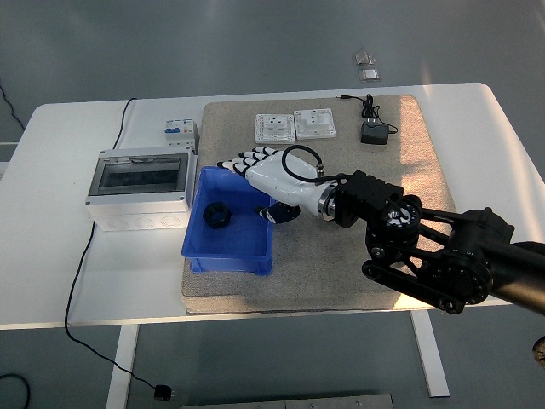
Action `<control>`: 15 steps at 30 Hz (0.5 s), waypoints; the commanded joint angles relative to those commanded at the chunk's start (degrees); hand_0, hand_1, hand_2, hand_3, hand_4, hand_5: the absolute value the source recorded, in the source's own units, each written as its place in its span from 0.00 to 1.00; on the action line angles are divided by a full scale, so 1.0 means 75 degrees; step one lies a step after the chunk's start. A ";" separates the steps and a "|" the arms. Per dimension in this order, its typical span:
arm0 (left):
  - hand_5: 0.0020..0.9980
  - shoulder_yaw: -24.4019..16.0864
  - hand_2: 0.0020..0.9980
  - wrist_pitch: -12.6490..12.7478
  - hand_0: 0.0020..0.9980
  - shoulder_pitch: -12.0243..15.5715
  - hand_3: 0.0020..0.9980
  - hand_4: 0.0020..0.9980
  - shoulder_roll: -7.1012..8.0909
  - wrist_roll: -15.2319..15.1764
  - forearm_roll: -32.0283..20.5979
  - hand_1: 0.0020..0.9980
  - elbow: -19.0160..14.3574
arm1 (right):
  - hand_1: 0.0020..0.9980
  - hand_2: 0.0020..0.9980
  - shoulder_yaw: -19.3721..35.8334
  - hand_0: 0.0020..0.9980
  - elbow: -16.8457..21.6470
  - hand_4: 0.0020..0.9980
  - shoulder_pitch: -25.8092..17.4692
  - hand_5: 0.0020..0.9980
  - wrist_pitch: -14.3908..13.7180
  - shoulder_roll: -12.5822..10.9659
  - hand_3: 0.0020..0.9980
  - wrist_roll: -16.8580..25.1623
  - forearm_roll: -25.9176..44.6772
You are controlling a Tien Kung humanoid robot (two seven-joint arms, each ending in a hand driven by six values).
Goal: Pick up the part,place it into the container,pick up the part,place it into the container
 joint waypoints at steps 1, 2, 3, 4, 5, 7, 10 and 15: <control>0.79 -0.0002 0.75 -0.0001 0.73 -0.0001 0.81 0.83 0.0000 -0.0002 0.0003 0.72 0.0000 | 1.00 0.99 0.0172 1.00 -0.0070 0.68 -0.0039 0.03 -0.0041 -0.0044 0.99 -0.0066 0.0052; 0.79 -0.0005 0.75 -0.0003 0.73 -0.0005 0.81 0.83 0.0000 -0.0002 0.0009 0.73 0.0000 | 0.96 0.97 0.0356 1.00 -0.0186 0.69 -0.0074 0.04 -0.0044 -0.0087 0.97 -0.0144 0.0154; 0.79 -0.0006 0.75 -0.0004 0.73 -0.0007 0.81 0.83 -0.0001 -0.0003 0.0011 0.73 0.0000 | 0.96 0.97 0.0507 1.00 -0.0280 0.69 -0.0097 0.04 -0.0027 -0.0114 0.97 -0.0208 0.0243; 0.79 -0.0006 0.75 -0.0005 0.73 -0.0010 0.81 0.83 -0.0002 -0.0003 0.0011 0.73 0.0000 | 0.96 0.97 0.0671 1.00 -0.0421 0.69 -0.0123 0.04 0.0018 -0.0142 0.97 -0.0292 0.0399; 0.79 -0.0006 0.75 -0.0005 0.73 -0.0011 0.81 0.83 -0.0002 -0.0003 0.0011 0.73 0.0000 | 0.96 0.97 0.0738 1.00 -0.0469 0.69 -0.0131 0.04 0.0033 -0.0151 0.97 -0.0320 0.0459; 0.79 -0.0006 0.75 -0.0007 0.73 -0.0014 0.81 0.83 -0.0006 -0.0002 0.0015 0.73 0.0000 | 0.96 0.97 0.0868 1.00 -0.0760 0.69 -0.0201 0.04 0.0164 -0.0168 0.97 -0.0475 0.0792; 0.79 -0.0012 0.75 -0.0010 0.73 -0.0021 0.81 0.83 -0.0013 0.0002 0.0035 0.72 0.0000 | 0.91 0.93 0.0891 1.00 -0.1143 0.70 -0.0315 0.06 0.0354 -0.0151 0.96 -0.0729 0.1269; 0.80 -0.0008 0.75 -0.0011 0.73 -0.0022 0.81 0.83 -0.0016 0.0005 0.0036 0.72 0.0000 | 0.91 0.95 0.0806 1.00 -0.1432 0.81 -0.0442 0.20 0.0562 -0.0141 0.99 -0.1001 0.1604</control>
